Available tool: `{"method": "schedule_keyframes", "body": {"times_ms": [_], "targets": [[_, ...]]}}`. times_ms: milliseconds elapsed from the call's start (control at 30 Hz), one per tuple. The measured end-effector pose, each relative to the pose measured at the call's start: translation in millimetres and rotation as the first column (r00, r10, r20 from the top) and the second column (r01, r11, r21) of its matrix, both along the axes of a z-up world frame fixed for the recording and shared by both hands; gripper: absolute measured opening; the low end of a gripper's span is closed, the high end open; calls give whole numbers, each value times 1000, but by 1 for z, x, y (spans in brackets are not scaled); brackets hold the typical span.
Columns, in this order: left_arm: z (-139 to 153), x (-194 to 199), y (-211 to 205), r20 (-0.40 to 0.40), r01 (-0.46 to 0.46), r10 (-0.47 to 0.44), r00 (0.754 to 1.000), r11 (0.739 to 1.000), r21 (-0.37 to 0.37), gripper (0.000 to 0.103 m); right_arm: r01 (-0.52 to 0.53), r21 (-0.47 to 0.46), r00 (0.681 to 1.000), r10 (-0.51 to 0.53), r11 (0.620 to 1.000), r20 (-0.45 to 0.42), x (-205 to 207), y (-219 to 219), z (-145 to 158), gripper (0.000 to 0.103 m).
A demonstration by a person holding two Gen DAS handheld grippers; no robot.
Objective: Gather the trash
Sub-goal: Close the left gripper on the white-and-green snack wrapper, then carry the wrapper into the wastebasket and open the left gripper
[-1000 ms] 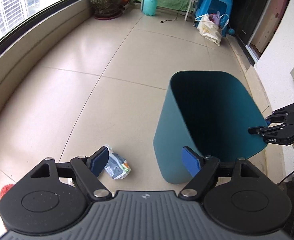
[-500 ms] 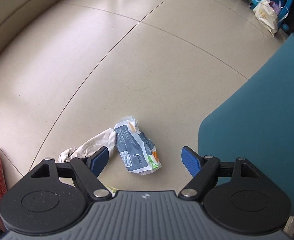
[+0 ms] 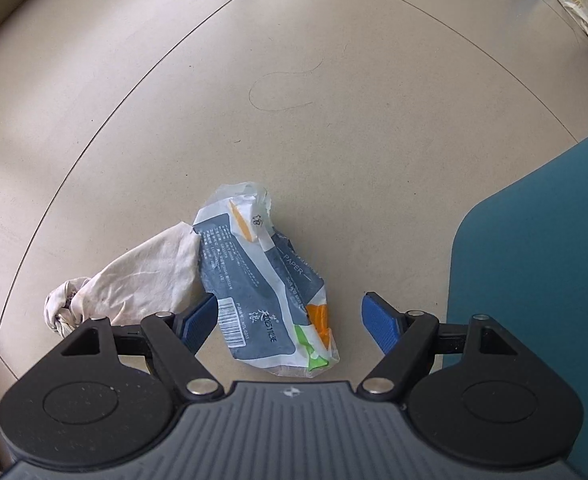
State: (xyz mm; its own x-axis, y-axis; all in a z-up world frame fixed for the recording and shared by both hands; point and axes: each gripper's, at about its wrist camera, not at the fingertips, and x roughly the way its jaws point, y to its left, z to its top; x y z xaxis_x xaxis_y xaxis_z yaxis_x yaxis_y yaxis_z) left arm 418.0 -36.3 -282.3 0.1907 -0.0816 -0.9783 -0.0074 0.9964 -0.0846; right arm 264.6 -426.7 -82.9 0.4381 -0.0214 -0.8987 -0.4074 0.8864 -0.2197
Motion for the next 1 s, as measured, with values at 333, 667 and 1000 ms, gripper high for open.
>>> {"method": "schedule_keyframes", "body": {"times_ms": [333, 667, 1000], "targets": [[2, -12, -11, 12, 48, -49, 999, 997, 61, 11, 8, 1, 1000, -8, 1000, 10, -2, 1, 1, 16], [42, -42, 24, 38, 67, -68, 997, 997, 31, 3, 8, 13, 1000, -8, 1000, 24, -6, -1, 3, 16], [130, -69, 26, 110, 115, -120, 987, 992, 50, 3, 8, 21, 999, -8, 1000, 33, -9, -4, 4, 16]]}}
